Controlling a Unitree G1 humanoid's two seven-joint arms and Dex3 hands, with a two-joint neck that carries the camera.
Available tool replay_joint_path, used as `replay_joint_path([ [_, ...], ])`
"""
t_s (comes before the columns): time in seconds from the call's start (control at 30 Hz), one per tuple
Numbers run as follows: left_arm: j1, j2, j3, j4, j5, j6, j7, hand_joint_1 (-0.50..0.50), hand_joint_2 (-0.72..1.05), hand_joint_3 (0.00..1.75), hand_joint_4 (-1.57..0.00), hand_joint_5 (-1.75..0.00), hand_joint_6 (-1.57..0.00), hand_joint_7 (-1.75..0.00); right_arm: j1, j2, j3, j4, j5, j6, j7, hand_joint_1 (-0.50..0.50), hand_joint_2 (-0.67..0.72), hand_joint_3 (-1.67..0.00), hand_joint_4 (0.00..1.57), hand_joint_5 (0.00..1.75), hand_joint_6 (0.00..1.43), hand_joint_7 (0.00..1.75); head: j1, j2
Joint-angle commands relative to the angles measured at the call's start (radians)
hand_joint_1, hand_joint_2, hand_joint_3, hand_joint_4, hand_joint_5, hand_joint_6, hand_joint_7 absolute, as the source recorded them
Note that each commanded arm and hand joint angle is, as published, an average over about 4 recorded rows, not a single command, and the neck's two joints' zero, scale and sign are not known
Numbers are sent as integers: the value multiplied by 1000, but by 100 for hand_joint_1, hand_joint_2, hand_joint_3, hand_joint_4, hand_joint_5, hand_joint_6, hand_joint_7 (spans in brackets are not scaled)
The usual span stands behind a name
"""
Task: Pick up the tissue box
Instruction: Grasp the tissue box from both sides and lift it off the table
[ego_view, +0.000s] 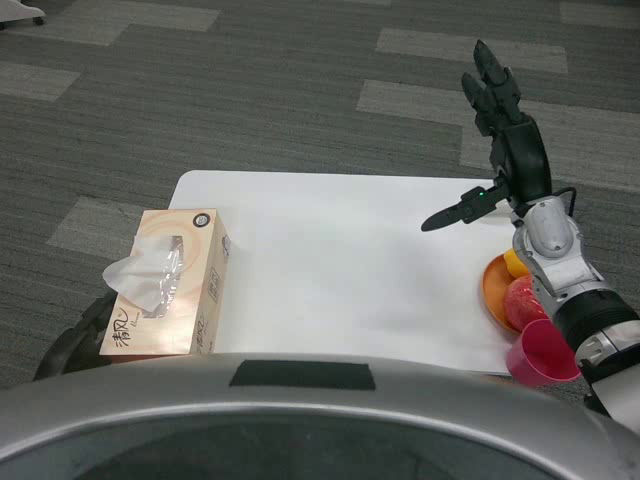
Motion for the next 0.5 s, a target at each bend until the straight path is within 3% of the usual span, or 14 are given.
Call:
replay_joint_path([
  [0.03, -27, 0, -14, -8, -8, -18, 2, 50, -46, 9, 0, 0, 0, 0, 1, 4, -10, 1, 8, -4, -6, -46, 22, -14, 0, 0, 0, 0, 1, 5],
  [0.5, -77, -8, -58, -80, -38, -26, 9, 50, -46, 9, 0, 0, 0, 0, 0, 4, -10, 3, 8, -4, -6, -46, 22, -16, 0, 0, 0, 0, 6, 11],
])
